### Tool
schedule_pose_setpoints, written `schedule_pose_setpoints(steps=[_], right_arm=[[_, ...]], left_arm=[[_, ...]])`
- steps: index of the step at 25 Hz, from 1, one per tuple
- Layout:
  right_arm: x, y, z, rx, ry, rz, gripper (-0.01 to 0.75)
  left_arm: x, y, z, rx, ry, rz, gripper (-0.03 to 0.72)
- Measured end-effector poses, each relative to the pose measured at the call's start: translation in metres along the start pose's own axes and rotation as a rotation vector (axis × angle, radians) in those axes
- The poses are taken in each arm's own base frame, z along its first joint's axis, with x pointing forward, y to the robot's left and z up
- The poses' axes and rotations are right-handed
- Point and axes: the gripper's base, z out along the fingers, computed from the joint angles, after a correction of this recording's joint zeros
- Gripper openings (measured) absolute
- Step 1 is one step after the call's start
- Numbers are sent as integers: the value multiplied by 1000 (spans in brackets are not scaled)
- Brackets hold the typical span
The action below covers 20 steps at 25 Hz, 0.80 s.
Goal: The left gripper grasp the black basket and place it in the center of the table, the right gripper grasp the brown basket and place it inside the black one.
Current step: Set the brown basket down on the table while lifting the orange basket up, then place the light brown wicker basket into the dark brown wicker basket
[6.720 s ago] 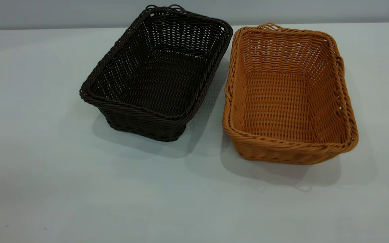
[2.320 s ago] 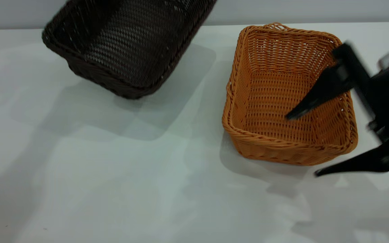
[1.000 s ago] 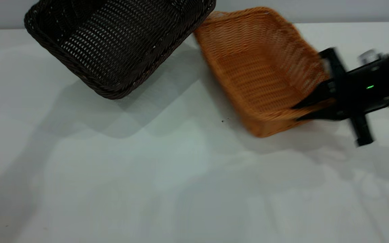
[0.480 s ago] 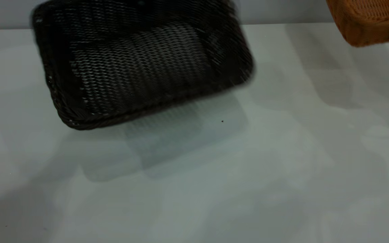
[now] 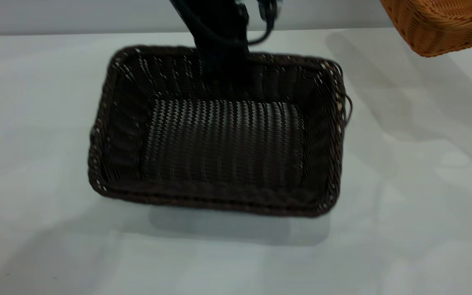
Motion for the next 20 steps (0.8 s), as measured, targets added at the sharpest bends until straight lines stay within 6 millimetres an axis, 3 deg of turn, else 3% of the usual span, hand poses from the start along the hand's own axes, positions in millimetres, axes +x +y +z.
schedule_pose_setpoints(steps=[3,8,10,14,18,20], right_arm=[[1,0,0,-4,16,-7,70],[6,1,0,-11,66,-26,70],[9,0,-1,1,102,-43,70],[15,-4,-2,44,170,-68,70],[26,6,-3,89,233,-141,69],[37,16,-2,122,288,-195,69]], left_arm=[[1,-2,8,8,-12,-22,146],[-1,3,7,-42,-31,-59,414],[-1,8,0,-77,-41,-113,487],[15,32,-45,-176,-83,-349,549],[60,58,-98,-289,-118,-607,556],[89,66,-114,-329,-122,-720,556]])
